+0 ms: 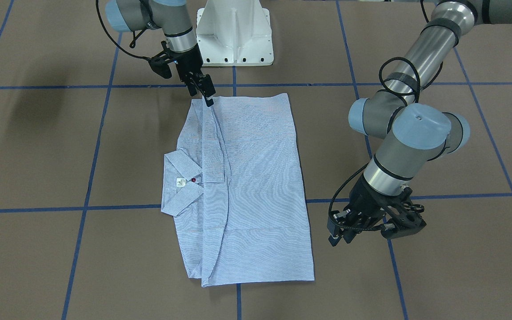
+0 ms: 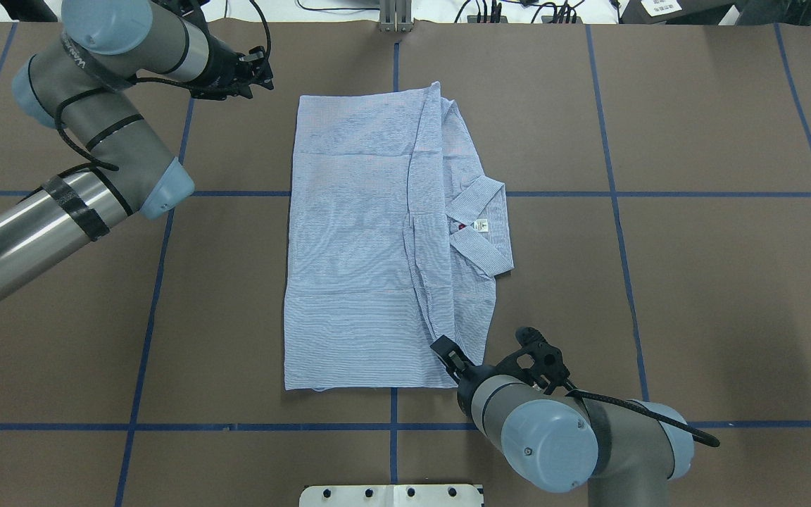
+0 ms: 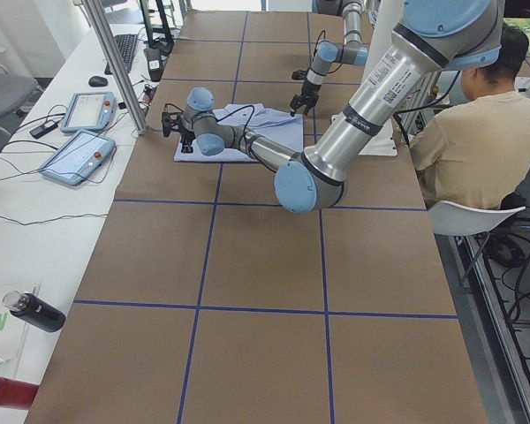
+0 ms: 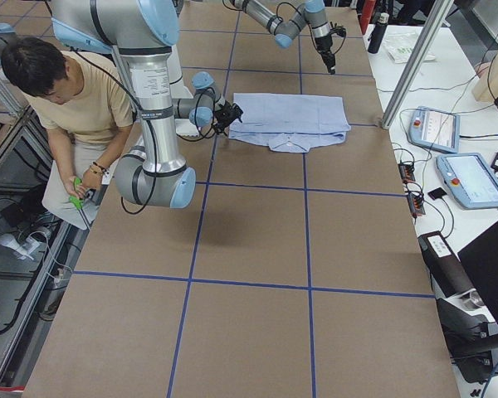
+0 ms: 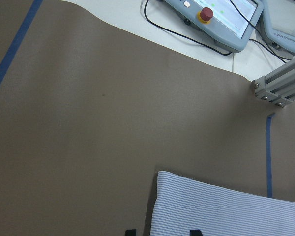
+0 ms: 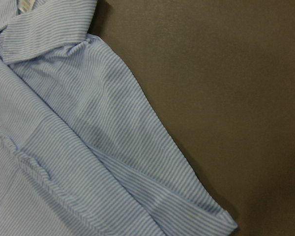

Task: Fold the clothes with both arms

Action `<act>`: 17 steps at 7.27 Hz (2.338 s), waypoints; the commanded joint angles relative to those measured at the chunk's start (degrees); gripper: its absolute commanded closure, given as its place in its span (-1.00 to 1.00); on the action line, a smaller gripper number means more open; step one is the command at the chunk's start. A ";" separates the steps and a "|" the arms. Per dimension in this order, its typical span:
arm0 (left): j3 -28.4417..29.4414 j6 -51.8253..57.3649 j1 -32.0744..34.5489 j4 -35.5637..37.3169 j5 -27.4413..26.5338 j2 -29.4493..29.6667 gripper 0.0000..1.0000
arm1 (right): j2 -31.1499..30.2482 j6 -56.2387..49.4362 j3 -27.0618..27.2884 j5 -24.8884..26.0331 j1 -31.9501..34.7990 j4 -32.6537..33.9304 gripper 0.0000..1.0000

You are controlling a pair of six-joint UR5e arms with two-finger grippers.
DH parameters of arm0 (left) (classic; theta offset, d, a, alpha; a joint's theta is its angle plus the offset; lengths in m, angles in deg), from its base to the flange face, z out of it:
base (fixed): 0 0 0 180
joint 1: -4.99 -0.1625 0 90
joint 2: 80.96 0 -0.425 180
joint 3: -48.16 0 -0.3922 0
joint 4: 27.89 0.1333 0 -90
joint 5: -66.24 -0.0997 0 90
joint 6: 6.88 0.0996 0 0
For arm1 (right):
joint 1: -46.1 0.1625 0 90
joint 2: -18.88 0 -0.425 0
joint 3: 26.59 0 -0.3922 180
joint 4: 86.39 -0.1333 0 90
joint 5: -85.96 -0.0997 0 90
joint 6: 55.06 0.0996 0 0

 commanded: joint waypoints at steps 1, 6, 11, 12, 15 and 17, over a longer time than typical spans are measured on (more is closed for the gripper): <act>-0.02 -0.01 -0.03 0.04 -0.05 -0.01 0.06 | 0.21 0.03 0.07 0.01 -0.18 1.49 -0.89; -0.45 -0.10 0.05 0.04 -0.05 -0.18 0.06 | 0.47 2.48 -0.02 0.01 -0.09 1.67 0.06; -2.04 -0.10 0.05 0.39 -0.05 -1.59 0.06 | 0.38 3.37 1.74 0.01 0.26 1.76 1.00; -2.04 -0.10 0.05 0.39 -0.05 -1.59 0.06 | 0.30 3.28 1.82 0.01 0.52 1.76 1.00; -2.04 -0.10 0.05 0.39 -0.05 -1.59 0.06 | 6.23 -1.35 2.87 -1.66 2.10 11.10 -0.13; -2.04 -0.10 0.05 0.39 -0.05 -1.59 0.06 | 8.99 -3.39 2.36 -1.66 2.10 15.03 -0.98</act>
